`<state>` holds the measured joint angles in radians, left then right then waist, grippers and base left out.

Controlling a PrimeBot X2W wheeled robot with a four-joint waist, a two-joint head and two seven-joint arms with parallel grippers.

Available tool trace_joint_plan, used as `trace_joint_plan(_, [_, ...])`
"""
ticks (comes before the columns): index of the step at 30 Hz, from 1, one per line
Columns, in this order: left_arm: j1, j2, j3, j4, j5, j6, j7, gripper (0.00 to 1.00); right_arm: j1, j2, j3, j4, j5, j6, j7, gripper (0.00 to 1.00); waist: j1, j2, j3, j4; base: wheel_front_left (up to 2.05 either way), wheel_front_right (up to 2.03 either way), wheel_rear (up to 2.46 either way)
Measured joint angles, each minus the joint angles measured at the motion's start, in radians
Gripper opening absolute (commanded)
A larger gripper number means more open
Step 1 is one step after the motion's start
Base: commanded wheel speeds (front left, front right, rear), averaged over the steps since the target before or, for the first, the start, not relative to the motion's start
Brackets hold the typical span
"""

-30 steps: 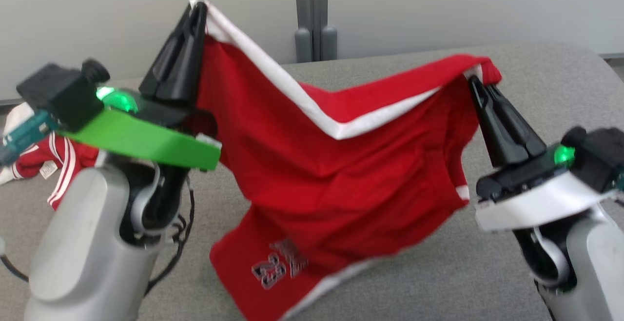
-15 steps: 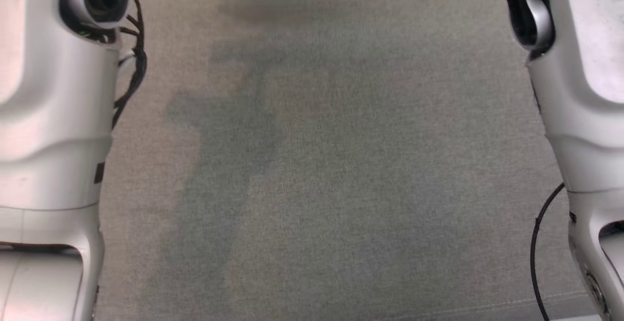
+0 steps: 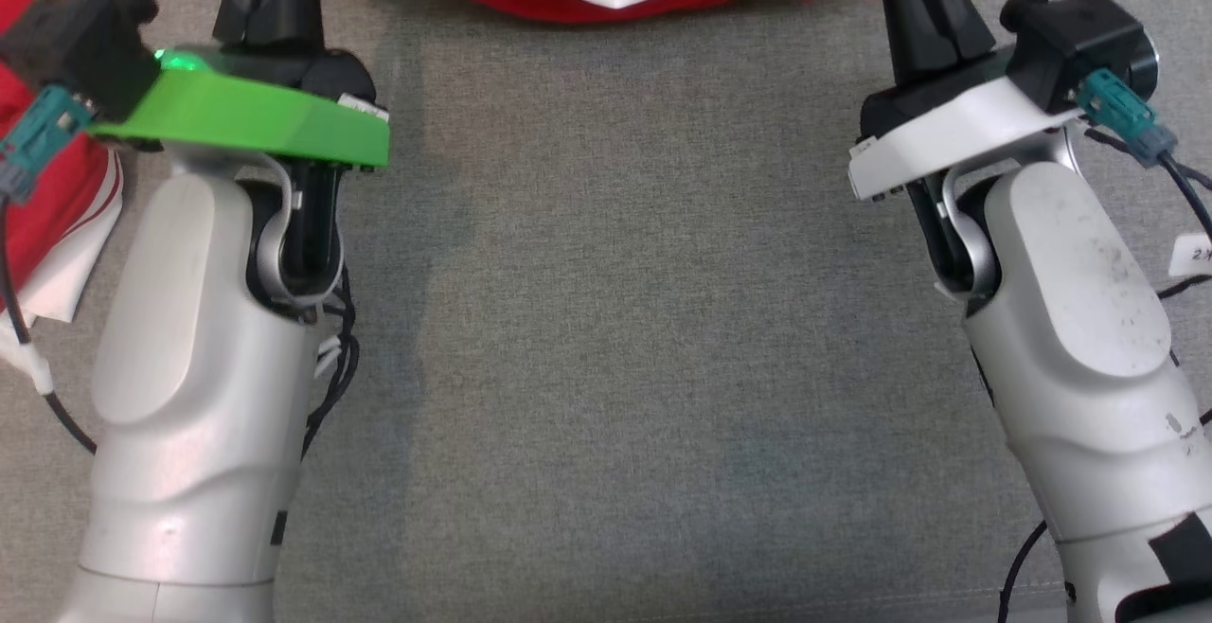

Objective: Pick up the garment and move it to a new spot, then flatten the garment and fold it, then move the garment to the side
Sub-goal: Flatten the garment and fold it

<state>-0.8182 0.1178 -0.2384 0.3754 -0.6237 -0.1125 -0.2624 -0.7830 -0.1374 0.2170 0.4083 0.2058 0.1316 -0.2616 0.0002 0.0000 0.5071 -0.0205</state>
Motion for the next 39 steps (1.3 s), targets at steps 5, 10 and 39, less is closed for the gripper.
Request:
trace_joint_plan(5, [0.146, -0.024, 0.081, -0.147, 0.016, -0.005, -0.002, 0.0, 0.121, -0.001, -0.011, -0.118, 0.035, 0.0, 0.0, 0.0, 0.0, 0.0, -0.025, 0.002, 0.0, 0.0, 0.0])
trace_joint_plan(10, [0.298, -0.045, 0.1, -0.265, 0.028, -0.011, -0.002, 0.0, 0.257, -0.001, -0.024, -0.228, 0.048, 0.0, 0.0, 0.0, -0.0001, 0.0, -0.079, 0.001, 0.0, 0.0, 0.0])
trace_joint_plan(39, [0.896, -0.037, 0.041, -0.573, 0.041, 0.059, 0.06, 0.0, 0.913, 0.029, 0.029, -0.483, 0.082, 0.0, 0.0, 0.0, -0.0003, 0.0, -0.349, -0.032, 0.0, 0.0, 0.0])
